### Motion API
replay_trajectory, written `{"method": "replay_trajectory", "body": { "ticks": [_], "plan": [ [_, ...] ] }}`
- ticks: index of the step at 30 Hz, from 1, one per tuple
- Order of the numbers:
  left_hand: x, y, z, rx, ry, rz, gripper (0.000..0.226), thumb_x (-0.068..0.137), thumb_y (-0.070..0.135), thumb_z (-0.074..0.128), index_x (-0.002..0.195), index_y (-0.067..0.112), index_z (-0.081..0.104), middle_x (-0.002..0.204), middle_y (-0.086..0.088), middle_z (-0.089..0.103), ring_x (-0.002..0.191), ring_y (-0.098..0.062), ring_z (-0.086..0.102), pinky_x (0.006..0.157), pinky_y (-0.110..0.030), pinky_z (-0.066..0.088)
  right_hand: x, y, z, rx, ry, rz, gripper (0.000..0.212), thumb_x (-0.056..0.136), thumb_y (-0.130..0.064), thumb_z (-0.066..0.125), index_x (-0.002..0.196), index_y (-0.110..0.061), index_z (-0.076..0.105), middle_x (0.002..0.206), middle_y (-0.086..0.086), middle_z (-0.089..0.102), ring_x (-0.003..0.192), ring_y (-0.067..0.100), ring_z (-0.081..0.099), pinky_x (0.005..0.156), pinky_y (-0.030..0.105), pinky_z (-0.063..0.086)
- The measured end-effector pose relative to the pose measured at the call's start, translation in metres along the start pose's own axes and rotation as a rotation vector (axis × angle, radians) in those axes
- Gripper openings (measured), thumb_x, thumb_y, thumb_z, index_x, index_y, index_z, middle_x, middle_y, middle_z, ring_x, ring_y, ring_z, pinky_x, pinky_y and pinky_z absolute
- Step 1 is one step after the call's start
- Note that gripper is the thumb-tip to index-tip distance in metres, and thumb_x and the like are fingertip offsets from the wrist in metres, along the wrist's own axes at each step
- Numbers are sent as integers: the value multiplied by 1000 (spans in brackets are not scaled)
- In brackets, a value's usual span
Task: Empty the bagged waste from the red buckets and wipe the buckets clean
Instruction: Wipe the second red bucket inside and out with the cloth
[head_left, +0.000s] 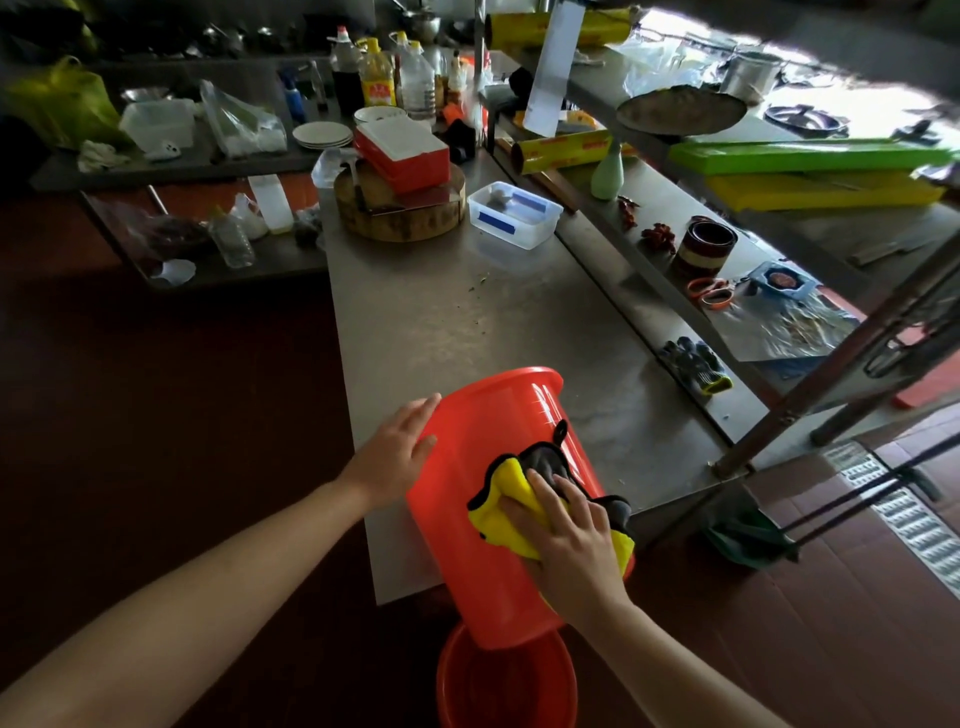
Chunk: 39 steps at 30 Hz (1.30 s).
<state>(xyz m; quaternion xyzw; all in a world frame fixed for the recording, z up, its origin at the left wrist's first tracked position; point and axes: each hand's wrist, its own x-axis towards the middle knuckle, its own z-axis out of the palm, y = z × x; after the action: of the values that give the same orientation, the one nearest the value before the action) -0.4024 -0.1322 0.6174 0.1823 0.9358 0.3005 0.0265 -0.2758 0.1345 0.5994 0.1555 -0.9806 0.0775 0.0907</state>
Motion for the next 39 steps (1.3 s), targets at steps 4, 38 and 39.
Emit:
{"method": "replay_trajectory", "body": {
  "ticks": [4,38,39],
  "plan": [
    [-16,-6,11,323,68,231,62,101,45,36,157,17,33,167,-13,11,152,-32,19,123,-48,24,-2,5,3,3,12,-21,67,76,-46,74,140,-45,54,156,-1,42,137,35,45,100,51,45],
    [6,8,11,776,-299,352,131,61,84,64,159,35,-8,166,-2,-23,151,-23,-26,112,-75,-2,-40,3,5,-30,-76,-240,75,73,-36,69,143,-47,47,160,-2,37,144,34,39,108,52,38],
    [7,7,11,768,-292,362,130,61,84,65,159,35,-6,167,-2,-22,152,-23,-24,112,-75,-1,-42,9,5,-32,-80,-242,76,73,-36,71,144,-47,47,160,-2,37,145,34,38,109,52,38]
  ]
}}
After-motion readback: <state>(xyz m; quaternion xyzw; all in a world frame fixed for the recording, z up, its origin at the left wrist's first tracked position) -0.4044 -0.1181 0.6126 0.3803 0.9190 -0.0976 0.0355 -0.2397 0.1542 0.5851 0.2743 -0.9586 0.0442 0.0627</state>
